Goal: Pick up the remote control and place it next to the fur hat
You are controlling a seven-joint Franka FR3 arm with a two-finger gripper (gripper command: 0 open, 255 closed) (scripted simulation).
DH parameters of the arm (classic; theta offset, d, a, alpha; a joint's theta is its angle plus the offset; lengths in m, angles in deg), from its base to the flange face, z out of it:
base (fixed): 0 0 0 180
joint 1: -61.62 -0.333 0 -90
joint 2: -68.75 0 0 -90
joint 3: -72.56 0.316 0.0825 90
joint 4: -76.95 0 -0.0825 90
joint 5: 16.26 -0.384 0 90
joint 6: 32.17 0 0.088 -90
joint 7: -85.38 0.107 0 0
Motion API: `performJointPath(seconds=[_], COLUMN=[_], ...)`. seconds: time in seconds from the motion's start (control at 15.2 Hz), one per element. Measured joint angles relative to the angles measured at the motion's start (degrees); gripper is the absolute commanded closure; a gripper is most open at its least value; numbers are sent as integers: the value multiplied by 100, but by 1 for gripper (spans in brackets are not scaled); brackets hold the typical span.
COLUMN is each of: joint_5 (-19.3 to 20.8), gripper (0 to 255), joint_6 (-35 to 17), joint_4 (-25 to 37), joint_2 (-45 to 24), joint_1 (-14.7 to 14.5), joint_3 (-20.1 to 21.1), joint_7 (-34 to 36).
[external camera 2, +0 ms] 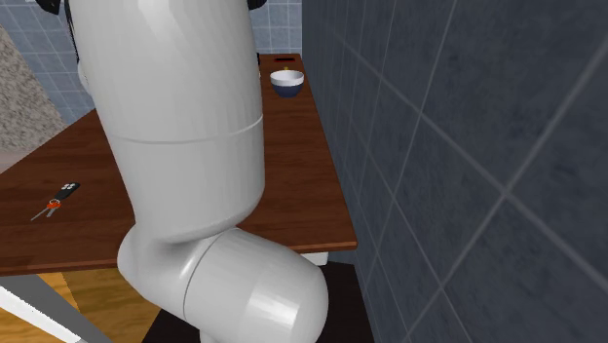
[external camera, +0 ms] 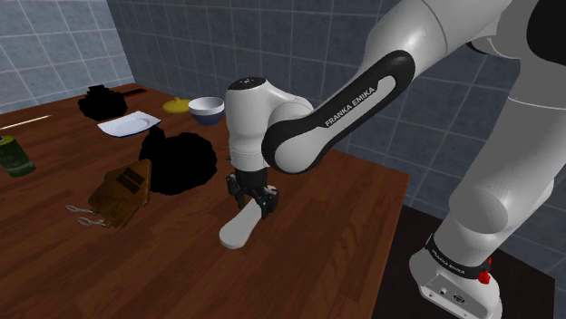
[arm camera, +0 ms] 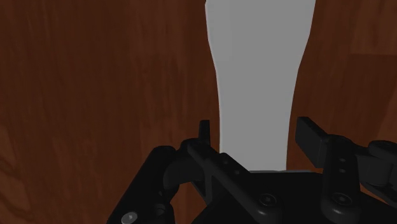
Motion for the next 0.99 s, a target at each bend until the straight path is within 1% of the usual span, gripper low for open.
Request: performJointPath(seconds=[0.07,0.13,0.53,0.59,0.79,0.99], joint_5=[1,3,4,-130,-526,-695], gripper=[255,0,0,0,0,0], joint_6=[-1,0,-1,62,474,633], joint_4=[0,1,3,-8,215,288], joint_2=[-1,-2,-3,129,485,637], joint_1=[0,-1,-1,49,144,167], joint_3=[0,-1,-1,39,107,113], joint_7=[1,1,2,-96,-374,-494])
